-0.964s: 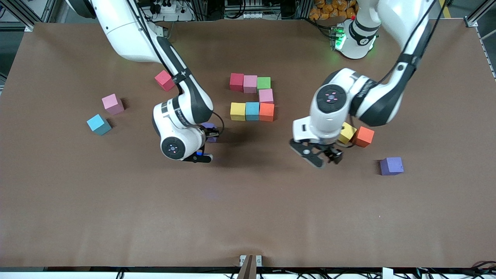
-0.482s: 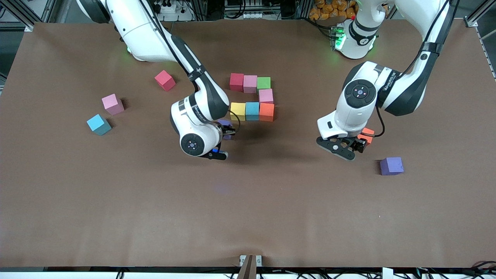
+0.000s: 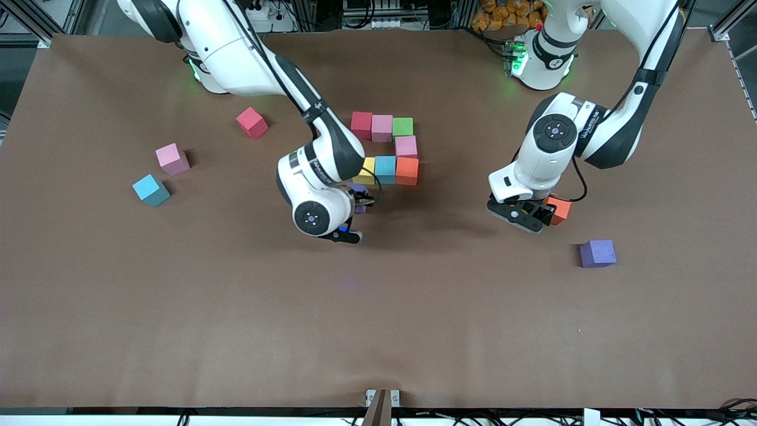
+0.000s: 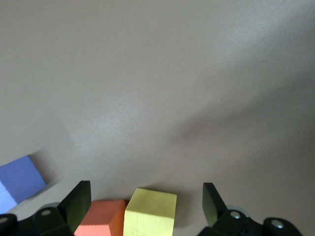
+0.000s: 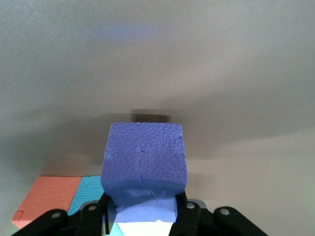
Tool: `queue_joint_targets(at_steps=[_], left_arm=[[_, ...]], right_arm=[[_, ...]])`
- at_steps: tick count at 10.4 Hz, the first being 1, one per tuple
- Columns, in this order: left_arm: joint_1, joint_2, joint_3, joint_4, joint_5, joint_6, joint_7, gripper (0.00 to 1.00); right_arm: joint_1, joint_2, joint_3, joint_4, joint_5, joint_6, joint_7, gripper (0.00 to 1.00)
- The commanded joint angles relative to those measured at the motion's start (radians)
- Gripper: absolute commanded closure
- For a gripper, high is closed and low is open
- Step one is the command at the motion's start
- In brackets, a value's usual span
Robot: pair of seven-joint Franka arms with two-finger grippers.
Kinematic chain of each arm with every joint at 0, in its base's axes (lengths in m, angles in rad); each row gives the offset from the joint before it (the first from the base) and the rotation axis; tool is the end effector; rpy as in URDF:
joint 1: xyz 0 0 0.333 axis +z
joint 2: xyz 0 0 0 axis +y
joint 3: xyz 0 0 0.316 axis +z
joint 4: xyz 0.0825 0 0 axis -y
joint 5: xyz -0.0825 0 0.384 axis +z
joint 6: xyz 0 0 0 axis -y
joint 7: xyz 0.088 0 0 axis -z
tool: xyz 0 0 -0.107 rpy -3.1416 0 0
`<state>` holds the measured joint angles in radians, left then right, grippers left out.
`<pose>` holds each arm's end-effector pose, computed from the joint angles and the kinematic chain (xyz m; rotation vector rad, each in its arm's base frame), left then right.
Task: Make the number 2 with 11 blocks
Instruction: 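Grasp the second yellow block with the left gripper while the right gripper lowers purple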
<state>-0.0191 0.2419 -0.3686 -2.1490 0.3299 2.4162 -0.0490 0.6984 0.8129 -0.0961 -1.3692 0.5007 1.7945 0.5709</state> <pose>0.5289 -0.2112 0.2999 -2.8942 0.8469 -0.1191 0.5418 0.4370 0.2127 -2.9154 0.2341 0.7867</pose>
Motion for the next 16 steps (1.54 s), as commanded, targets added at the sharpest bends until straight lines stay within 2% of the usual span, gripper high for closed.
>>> queue_joint_targets(at_steps=[1,3,6,10,14,16], left_arm=[[0.005,-0.035,0.0,-0.067,-0.018,0.066,-0.009,0.0],[0.007,-0.032,0.013,-0.115,-0.018,0.124,-0.002,0.0],[0.007,-0.024,0.046,-0.138,-0.018,0.136,0.011,0.0],[0.007,0.016,0.062,-0.167,-0.017,0.228,0.023,0.0],[0.036,0.033,0.076,-0.172,-0.018,0.236,0.162,0.0],[0.036,0.045,0.079,-0.175,-0.02,0.238,0.164,0.0]], right_arm=[[0.033,0.042,-0.008,0.056,-0.007,-0.021,0.024,1.0],[0.046,0.042,-0.008,0.056,-0.06,-0.033,0.023,1.0],[0.053,0.042,-0.008,0.056,-0.08,-0.06,0.024,1.0],[0.059,0.042,-0.008,0.056,-0.08,-0.06,0.026,1.0],[0.061,0.042,-0.008,0.056,-0.08,-0.058,0.024,1.0],[0.073,0.042,-0.008,0.055,-0.082,-0.058,0.021,1.0]])
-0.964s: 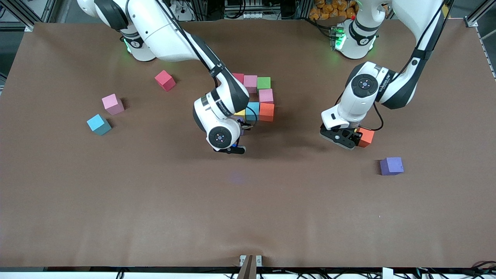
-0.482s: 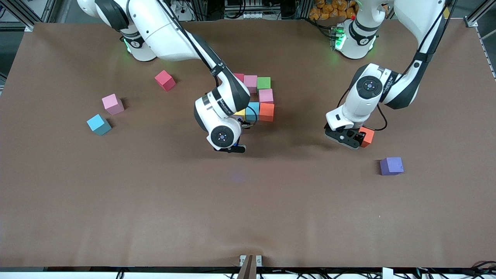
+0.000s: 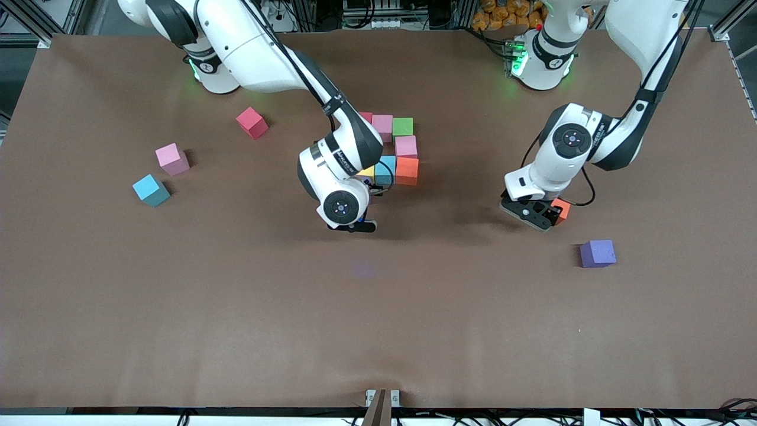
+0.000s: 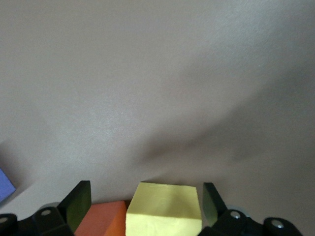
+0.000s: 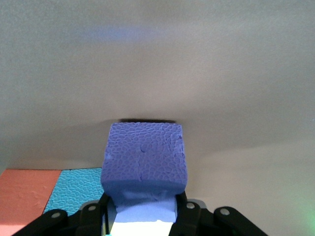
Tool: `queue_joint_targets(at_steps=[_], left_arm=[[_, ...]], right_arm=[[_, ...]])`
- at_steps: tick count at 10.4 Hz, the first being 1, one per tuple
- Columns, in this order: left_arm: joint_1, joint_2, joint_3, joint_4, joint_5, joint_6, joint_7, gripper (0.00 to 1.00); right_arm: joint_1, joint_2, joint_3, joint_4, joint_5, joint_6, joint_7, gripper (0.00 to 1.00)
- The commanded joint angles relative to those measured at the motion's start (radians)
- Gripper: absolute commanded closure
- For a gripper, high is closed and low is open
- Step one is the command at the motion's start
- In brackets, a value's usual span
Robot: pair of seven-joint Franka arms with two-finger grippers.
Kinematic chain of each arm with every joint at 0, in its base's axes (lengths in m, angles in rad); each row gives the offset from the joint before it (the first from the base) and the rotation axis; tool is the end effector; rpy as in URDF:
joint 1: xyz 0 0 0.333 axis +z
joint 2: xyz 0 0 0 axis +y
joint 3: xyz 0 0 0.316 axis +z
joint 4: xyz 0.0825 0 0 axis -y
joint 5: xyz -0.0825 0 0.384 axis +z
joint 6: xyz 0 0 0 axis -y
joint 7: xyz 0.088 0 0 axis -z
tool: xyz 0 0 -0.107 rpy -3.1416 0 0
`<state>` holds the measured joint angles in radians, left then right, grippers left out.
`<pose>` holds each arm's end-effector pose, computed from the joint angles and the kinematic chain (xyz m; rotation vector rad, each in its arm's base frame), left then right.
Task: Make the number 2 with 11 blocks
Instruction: 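Place the purple block below the yellow block and open the right gripper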
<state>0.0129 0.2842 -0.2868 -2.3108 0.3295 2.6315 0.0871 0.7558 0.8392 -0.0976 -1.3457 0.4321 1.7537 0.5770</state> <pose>0.5074 -0.1533 0.2304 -2.9057 0.9495 -0.1004 0.5157 0.4621 0.2009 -3.0108 0.1117 0.8160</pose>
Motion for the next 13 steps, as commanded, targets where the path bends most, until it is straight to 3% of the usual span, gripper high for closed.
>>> queue_joint_targets(at_steps=[1,4,5,6,7,13], left_arm=[[0.002,0.009,-0.005,-0.012,-0.021,0.025,0.028,0.0],[0.002,0.01,-0.005,-0.013,-0.061,0.025,0.029,0.0],[0.002,0.01,-0.005,-0.015,-0.061,0.025,0.028,0.0],[0.002,0.013,-0.005,-0.015,-0.061,0.025,0.029,0.0],[0.002,0.018,-0.006,-0.015,-0.061,0.025,0.029,0.0],[0.002,0.038,-0.006,-0.044,-0.061,0.082,0.029,0.0]], right_arm=[[0.017,0.015,-0.007,0.031,-0.013,-0.017,0.014,1.0],[0.02,0.015,-0.007,0.031,-0.025,-0.017,0.012,1.0],[0.02,0.015,-0.007,0.031,-0.027,-0.017,0.011,0.94],[0.02,0.015,-0.007,0.031,-0.03,-0.017,0.009,0.51],[0.02,0.014,-0.007,0.031,-0.042,-0.019,0.011,0.01],[0.019,0.005,-0.007,0.031,-0.041,-0.017,0.014,0.0]])
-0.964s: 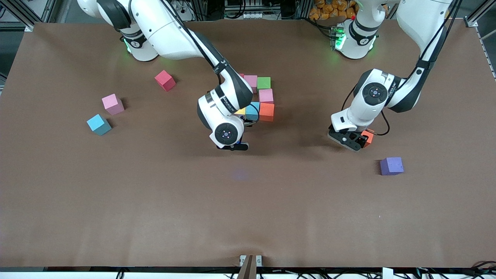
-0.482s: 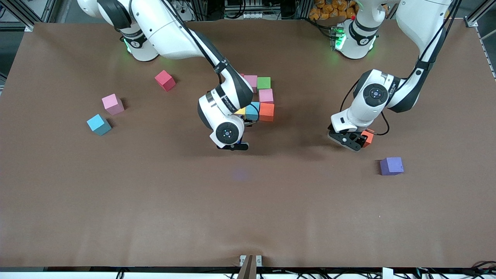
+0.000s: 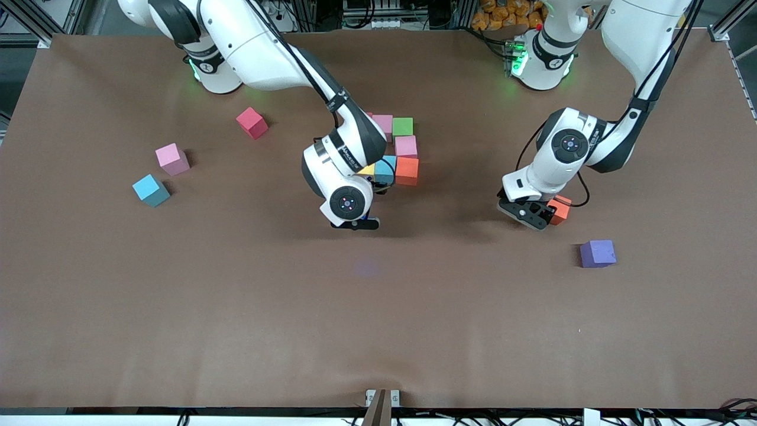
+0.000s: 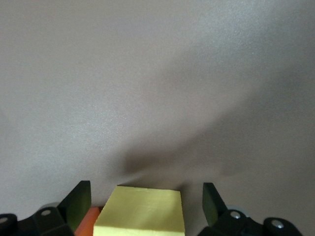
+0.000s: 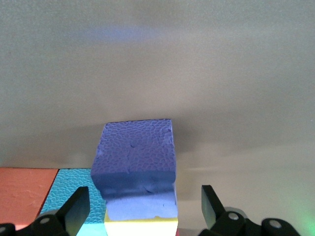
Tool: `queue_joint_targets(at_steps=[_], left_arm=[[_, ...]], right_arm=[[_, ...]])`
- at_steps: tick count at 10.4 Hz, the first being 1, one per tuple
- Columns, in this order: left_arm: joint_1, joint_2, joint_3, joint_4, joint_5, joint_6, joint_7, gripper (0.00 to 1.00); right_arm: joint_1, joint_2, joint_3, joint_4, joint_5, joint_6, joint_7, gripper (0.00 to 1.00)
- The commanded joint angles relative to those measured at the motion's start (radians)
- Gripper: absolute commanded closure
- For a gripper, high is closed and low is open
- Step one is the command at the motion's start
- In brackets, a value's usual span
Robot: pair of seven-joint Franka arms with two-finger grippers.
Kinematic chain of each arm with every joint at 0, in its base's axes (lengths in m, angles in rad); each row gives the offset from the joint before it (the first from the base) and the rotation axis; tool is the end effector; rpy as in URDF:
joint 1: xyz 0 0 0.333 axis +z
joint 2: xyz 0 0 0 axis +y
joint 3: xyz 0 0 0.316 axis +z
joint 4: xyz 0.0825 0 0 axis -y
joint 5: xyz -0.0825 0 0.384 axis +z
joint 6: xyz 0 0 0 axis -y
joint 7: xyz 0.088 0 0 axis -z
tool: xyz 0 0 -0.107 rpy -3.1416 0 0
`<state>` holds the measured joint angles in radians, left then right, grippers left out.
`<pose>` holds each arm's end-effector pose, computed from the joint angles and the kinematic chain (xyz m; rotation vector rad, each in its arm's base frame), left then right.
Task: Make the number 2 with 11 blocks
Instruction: 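Place the purple block below the yellow block and open the right gripper, then move the right gripper to the cyan block and grasp it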
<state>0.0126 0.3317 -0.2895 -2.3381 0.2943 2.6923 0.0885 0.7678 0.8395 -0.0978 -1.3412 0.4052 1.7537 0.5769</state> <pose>0.4964 -0.1556 0.2029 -2.9611 0.9342 -0.0783 0.5120 0.4670 0.2018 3.0373 -0.0764 -0.7953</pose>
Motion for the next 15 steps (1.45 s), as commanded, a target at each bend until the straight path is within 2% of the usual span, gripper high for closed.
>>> queue_joint_targets(at_steps=[1,5,7,10,13,15], left_arm=[[0.003,-0.01,-0.002,-0.021,-0.026,0.021,0.028,0.0],[0.003,-0.016,-0.002,-0.033,-0.026,0.021,0.028,0.0],[0.003,-0.02,-0.002,-0.04,-0.026,0.021,0.03,0.0],[0.004,-0.023,-0.002,-0.049,-0.026,0.021,0.043,0.0],[0.01,-0.028,0.0,-0.053,-0.026,0.021,0.06,0.0],[0.01,-0.029,0.001,-0.05,-0.026,0.021,0.068,0.0]], right_arm=[[0.002,-0.006,-0.007,0.027,-0.011,-0.019,0.017,0.0],[-0.05,-0.068,-0.019,0.022,-0.025,-0.091,0.008,0.0],[-0.122,-0.106,-0.023,-0.002,-0.089,-0.156,-0.052,0.0],[-0.198,-0.193,-0.025,-0.114,-0.212,-0.155,-0.083,0.0],[-0.368,-0.305,-0.025,-0.269,-0.233,-0.132,-0.256,0.0],[-0.506,-0.319,-0.025,-0.291,-0.253,-0.134,-0.342,0.0]])
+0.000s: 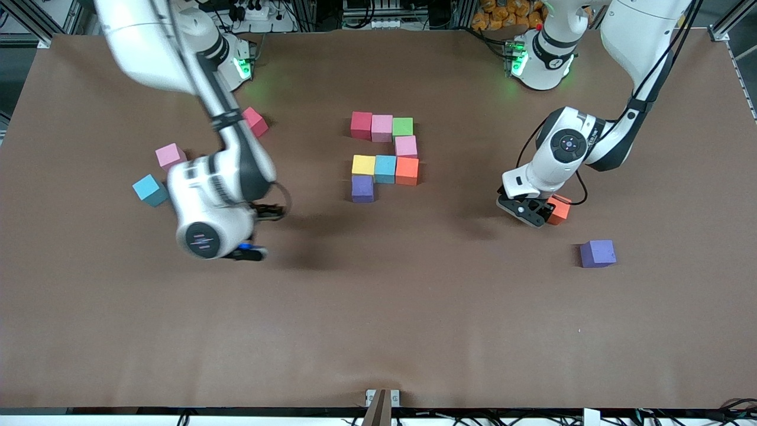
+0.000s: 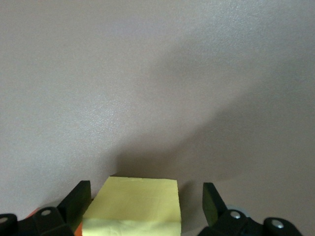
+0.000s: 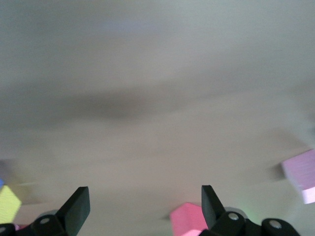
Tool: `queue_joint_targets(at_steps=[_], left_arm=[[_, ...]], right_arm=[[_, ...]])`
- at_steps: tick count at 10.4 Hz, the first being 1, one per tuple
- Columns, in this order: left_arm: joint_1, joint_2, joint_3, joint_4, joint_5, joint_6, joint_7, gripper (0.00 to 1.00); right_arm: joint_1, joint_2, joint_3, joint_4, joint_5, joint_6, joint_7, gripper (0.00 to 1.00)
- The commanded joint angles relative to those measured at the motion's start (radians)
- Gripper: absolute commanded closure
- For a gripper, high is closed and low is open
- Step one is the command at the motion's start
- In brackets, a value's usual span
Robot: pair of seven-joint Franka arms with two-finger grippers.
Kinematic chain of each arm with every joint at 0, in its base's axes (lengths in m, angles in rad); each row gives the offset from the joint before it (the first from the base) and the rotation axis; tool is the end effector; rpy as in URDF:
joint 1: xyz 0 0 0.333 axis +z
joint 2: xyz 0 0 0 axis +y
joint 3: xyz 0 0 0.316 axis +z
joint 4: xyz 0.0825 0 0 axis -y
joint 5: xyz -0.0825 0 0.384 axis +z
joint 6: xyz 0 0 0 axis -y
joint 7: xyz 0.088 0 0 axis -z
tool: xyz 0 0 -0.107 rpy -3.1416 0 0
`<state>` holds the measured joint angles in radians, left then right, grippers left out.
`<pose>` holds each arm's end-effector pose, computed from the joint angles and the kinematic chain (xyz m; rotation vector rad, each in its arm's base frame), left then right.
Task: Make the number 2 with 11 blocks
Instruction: 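Move the right gripper to the cyan block and grasp it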
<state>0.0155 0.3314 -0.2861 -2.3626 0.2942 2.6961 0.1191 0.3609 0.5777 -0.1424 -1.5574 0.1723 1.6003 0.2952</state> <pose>0.4878 -0.1508 0.1949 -2.9491 0.9747 -0.0452 0.6108 0.1648 0.2831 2.9762 -0.1886 -0.8115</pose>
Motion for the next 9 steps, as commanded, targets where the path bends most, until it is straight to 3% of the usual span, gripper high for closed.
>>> queue_joint_targets(at_steps=[1,3,6,9], left_arm=[[0.009,-0.031,-0.002,-0.027,-0.026,0.018,0.037,0.0],[0.024,-0.037,-0.002,-0.036,-0.026,0.016,0.039,0.0],[0.047,-0.048,-0.002,-0.05,-0.026,0.016,0.071,0.0],[0.046,-0.064,-0.008,-0.056,-0.027,0.013,0.068,0.0]], right_arm=[[-0.153,-0.055,0.02,-0.075,-0.04,0.023,-0.068,0.0],[-0.219,-0.05,0.014,-0.09,-0.071,0.041,-0.064,0.0],[-0.429,-0.041,0.012,-0.108,-0.073,0.058,-0.07,0.0],[-0.577,-0.045,0.014,-0.199,-0.068,0.174,-0.068,0.0]])
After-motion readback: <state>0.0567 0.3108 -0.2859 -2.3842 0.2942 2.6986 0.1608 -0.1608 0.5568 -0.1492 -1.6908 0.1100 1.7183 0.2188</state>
